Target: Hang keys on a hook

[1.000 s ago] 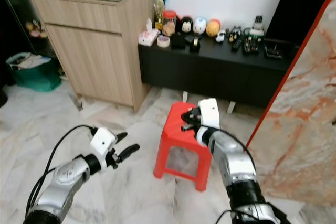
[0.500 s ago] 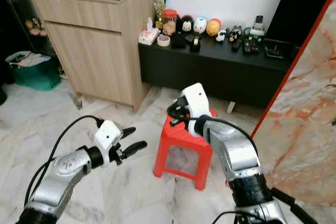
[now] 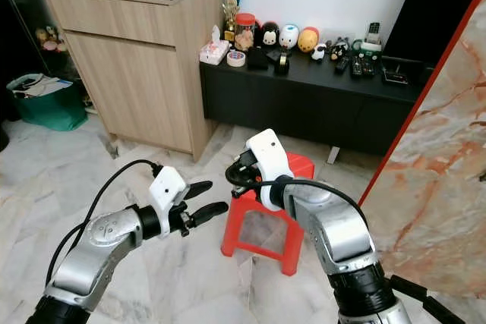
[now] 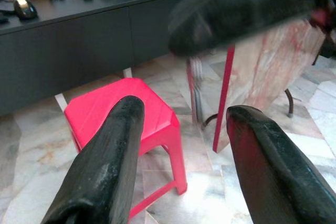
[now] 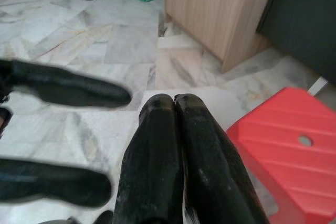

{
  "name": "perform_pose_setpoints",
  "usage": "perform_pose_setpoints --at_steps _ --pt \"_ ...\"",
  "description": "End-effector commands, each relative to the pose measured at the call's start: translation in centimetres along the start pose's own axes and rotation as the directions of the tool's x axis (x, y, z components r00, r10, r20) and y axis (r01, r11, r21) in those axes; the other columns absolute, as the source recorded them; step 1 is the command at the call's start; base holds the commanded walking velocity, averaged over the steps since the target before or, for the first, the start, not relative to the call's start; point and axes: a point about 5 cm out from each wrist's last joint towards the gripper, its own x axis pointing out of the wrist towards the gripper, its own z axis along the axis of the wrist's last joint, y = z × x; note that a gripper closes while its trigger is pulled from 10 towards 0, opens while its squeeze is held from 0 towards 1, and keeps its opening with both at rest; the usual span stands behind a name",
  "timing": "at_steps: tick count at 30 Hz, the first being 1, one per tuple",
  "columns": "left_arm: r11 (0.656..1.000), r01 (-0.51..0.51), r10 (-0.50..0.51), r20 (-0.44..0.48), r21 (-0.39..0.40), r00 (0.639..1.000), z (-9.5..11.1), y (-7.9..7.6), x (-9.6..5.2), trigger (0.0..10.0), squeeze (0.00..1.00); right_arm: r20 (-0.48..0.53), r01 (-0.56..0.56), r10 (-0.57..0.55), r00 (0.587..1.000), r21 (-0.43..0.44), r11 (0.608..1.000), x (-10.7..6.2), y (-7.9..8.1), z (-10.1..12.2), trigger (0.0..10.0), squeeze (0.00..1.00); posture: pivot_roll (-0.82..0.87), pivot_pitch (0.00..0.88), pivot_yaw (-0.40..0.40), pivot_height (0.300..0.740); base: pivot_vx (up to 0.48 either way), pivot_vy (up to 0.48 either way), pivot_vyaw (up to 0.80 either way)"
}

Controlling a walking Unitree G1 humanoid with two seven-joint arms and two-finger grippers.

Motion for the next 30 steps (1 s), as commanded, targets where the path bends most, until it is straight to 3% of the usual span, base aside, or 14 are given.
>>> perform_pose_setpoints --at_steps 1,6,30 --pt "1.000 0.009 -0.009 0.005 0.007 1.000 0.6 -0.2 0.6 10.0 0.00 -0.002 0.021 -0.020 1.000 0.009 1.000 -0.3 0.0 0.0 10.0 0.00 0.01 0.000 -0.055 0.723 0.000 0.000 0.00" --pt "1.000 0.016 -0.016 0.014 -0.003 1.000 0.8 -0.5 1.1 10.0 0.00 0.008 0.017 -0.017 1.000 0.053 0.998 -0.4 0.6 0.0 10.0 0.00 0.00 0.000 -0.040 0.723 0.000 0.000 0.00" --pt "0.999 0.017 -0.016 0.023 -0.034 1.000 0.9 -0.7 2.1 10.0 0.00 0.021 0.019 -0.021 1.000 0.111 0.994 -0.7 2.2 0.3 10.0 0.00 -0.01 0.000 -0.008 0.723 0.000 0.000 0.00"
